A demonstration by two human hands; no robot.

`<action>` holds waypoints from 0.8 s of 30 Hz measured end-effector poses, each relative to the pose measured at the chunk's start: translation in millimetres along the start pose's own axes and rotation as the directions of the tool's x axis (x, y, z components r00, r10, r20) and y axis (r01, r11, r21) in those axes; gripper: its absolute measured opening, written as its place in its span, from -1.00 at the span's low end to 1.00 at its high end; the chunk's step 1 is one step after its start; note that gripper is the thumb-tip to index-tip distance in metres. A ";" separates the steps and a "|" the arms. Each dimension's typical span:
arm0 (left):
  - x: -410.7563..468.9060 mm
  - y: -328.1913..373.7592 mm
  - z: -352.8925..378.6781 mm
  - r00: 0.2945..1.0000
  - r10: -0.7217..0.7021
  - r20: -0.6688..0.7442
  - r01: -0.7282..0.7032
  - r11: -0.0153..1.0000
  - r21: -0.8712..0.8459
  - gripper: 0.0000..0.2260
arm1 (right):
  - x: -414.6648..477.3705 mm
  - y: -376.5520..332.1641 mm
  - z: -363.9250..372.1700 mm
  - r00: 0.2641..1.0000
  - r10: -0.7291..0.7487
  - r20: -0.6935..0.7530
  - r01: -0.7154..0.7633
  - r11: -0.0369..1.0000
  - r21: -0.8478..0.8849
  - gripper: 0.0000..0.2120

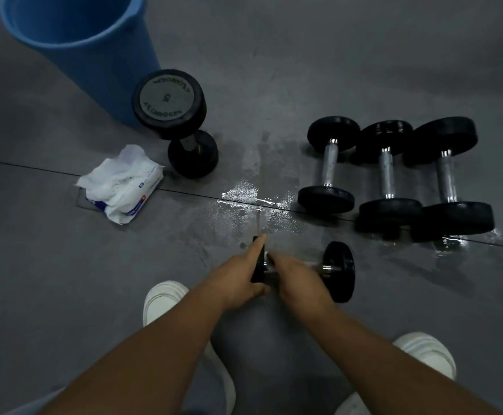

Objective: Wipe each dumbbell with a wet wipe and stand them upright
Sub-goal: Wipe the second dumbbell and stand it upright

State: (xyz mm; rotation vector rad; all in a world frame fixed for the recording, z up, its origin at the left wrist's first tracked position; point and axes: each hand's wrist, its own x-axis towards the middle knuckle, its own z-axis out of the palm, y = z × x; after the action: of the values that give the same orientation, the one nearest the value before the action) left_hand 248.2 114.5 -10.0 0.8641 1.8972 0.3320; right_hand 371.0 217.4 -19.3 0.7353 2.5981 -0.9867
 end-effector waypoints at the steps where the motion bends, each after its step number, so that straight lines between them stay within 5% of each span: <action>1: 0.8 1.0 0.2 1.000 0.010 0.012 -0.011 0.999 0.038 -0.05 | 0.4 6.6 -8.1 0.999 0.032 0.015 -0.032 0.999 -0.008 -0.64; 4: 9.5 1.4 -0.8 0.998 0.051 -0.022 -0.042 0.950 0.310 0.04 | 13.0 14.9 -17.7 0.994 0.084 -0.064 -0.081 0.995 0.061 -0.63; 7: 13.4 2.7 -5.2 0.989 0.118 -0.092 -0.051 0.843 0.536 0.09 | 8.4 5.0 6.9 0.996 -0.084 -0.021 0.081 0.990 -0.116 -0.46; 9: 15.5 1.8 -9.1 0.984 0.157 -0.079 -0.081 0.805 0.588 0.09 | -1.6 7.5 9.5 0.992 -0.128 0.008 0.127 0.978 -0.163 -0.54; 12: 24.0 0.7 -18.8 0.982 0.183 -0.050 -0.120 0.803 0.584 0.07 | -1.2 15.0 -6.5 0.998 -0.049 -0.044 0.048 0.998 -0.039 -0.78; 17: 23.4 -3.3 -35.0 0.963 0.241 -0.124 -0.174 0.899 0.401 -0.06 | 13.6 2.0 6.2 0.991 -0.076 -0.106 0.071 0.996 -0.048 -0.54; 21: 19.1 -8.1 -35.3 0.956 0.277 -0.093 -0.225 0.902 0.368 -0.09 | 11.9 10.2 -11.2 0.995 -0.040 -0.094 0.041 0.999 0.010 -0.62; 24: 24.0 -8.5 -38.4 0.972 0.234 -0.031 -0.199 0.881 0.430 0.00 | 28.8 14.9 -6.6 0.999 -0.048 -0.023 0.043 0.983 -0.181 -0.51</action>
State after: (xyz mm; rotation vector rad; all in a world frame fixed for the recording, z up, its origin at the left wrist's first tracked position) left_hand 205.0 130.4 -12.6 1.3814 1.9865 0.0834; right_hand 354.6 241.9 -34.3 0.6510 2.6944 -0.7450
